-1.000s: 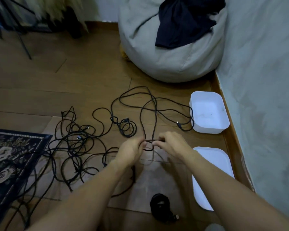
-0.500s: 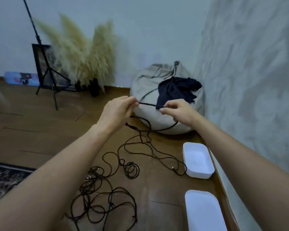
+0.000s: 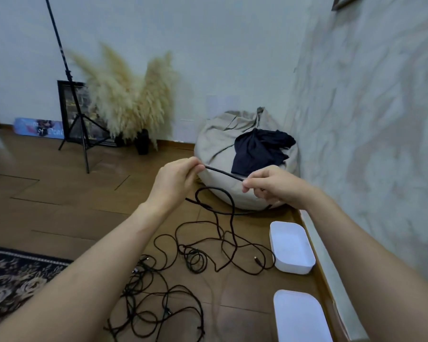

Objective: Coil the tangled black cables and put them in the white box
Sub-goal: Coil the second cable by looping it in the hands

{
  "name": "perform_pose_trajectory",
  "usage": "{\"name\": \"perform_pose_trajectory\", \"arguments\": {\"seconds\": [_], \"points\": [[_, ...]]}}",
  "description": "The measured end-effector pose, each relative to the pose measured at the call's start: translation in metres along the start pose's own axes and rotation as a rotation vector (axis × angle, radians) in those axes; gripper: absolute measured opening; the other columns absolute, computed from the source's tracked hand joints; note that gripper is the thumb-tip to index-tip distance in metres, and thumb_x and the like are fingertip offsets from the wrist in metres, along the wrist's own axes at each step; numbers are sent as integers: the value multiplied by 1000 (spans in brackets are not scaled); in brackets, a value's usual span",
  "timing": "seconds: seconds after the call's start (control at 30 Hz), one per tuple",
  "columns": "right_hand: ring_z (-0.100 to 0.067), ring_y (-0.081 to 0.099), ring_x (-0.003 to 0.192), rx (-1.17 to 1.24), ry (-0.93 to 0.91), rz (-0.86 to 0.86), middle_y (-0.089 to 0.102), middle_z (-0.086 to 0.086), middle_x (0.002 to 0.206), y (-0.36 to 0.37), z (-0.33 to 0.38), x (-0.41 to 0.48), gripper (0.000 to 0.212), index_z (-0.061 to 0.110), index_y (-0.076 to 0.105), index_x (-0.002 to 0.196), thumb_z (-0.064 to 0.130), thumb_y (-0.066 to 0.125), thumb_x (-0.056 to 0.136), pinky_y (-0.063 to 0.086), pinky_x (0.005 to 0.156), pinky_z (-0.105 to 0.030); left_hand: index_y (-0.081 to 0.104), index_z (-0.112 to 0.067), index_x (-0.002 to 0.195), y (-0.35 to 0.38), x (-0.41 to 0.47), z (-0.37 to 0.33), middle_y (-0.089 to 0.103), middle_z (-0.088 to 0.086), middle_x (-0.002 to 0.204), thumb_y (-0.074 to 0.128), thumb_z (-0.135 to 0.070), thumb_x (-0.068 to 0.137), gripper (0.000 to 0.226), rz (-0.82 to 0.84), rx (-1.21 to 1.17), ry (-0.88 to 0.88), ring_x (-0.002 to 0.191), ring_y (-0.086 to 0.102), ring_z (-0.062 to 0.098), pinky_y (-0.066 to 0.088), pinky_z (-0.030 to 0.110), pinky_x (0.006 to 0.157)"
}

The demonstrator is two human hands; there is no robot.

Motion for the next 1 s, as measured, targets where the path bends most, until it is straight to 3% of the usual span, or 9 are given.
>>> {"name": "perform_pose_trajectory", "arguments": {"seconds": [0.13,0.27,0.37,0.5,0.67,0.77,0.83,0.93,1.0], "points": [[-9,31,52,251,-102,-214,44,2,61,2,-1,9,22,8,67,94,23,55,105,22,48,-23,69,-29,92,20,-11,18,63,-7,74,53,-39,105,23,98,-331,-332,67,55,12,47,35,67],[-7,29,49,487,-102,-335,42,3,62,-2,-11,13,21,10,63,94,20,50,107,20,46,-22,70,-27,105,56,-37,14,73,-7,95,52,-51,103,30,375,-596,-446,98,68,16,57,45,96],[-7,28,49,525,-85,-325,43,0,65,1,-18,11,21,9,62,97,21,49,108,21,48,-22,67,-28,109,70,-47,12,70,-2,109,63,-47,98,22,455,-555,-443,106,66,17,55,44,99],[-7,27,49,637,-75,-272,44,0,67,3,-20,8,19,7,60,103,23,49,108,22,47,-20,63,-29,113,83,-53,15,65,-10,114,67,-25,98,16,438,-415,-427,109,62,8,51,34,96],[-8,32,50,630,-87,-269,47,-1,67,0,-19,3,24,8,63,109,29,52,107,30,47,-20,68,-31,102,97,-54,20,73,-11,103,66,-16,98,16,458,-348,-437,99,68,9,59,40,91],[-10,42,53,495,-69,-268,51,-2,68,-4,-24,-2,29,8,66,115,32,52,107,37,51,-22,71,-30,96,94,-48,21,73,-5,98,69,-20,97,11,397,-317,-449,89,71,15,64,39,76],[-11,38,49,347,-37,-258,54,-4,67,-5,-32,-5,29,12,68,115,34,50,107,33,47,-21,71,-27,93,90,-45,25,72,-4,91,73,-27,95,2,346,-251,-461,77,72,13,64,39,69],[-11,32,45,217,-12,-268,56,-5,66,-10,-42,-8,29,13,69,112,32,48,107,27,44,-23,67,-27,87,85,-44,29,72,-4,73,74,-45,91,20,300,-120,-469,63,71,11,64,39,66],[-8,34,41,193,13,-287,56,-8,68,-11,-48,-9,29,12,68,110,30,46,108,30,42,-20,64,-29,83,86,-44,30,70,-5,71,70,-56,90,29,316,-50,-444,65,69,13,62,40,68]]}}
Point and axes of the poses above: each hand's wrist, its own x-axis towards the middle knuckle, its own y-axis out of the palm, z = x × y, the point moved 8 cm from there along x, towards the middle knuckle
